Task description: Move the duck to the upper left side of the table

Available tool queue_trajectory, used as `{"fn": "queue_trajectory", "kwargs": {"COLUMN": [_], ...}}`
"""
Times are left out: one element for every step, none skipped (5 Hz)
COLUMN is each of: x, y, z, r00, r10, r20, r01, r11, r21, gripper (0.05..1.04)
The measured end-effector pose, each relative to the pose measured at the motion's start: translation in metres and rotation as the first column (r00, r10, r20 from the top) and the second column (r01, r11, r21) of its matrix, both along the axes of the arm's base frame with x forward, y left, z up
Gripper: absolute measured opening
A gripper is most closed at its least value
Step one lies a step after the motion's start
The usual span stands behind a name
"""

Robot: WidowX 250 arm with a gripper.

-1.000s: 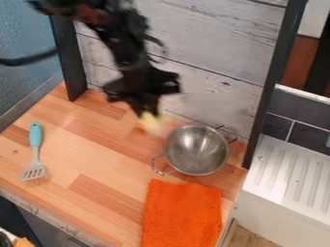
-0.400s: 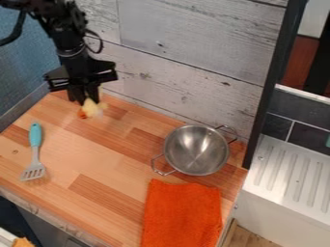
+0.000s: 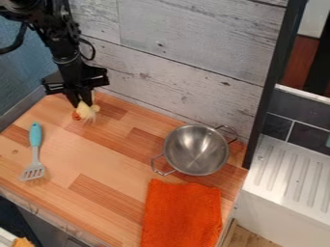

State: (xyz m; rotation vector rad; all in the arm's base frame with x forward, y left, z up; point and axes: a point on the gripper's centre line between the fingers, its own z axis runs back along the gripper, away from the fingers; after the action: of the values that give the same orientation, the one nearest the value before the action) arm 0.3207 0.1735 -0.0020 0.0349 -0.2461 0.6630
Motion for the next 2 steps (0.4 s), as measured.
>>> {"fn": "queue_trajectory", "kwargs": {"x": [-0.0013, -0.0012], "y": [0.0063, 0.0059], "z": [-0.0142, -0.0191], "r00": [0.998, 0.997], "r10": [0.017, 0.034], "r20": [-0.055, -0.072], "r01": [-0.016, -0.034], "r11": [1.0, 0.999], "r21": [0.019, 0.003], "gripper": [0.198, 0.452]}}
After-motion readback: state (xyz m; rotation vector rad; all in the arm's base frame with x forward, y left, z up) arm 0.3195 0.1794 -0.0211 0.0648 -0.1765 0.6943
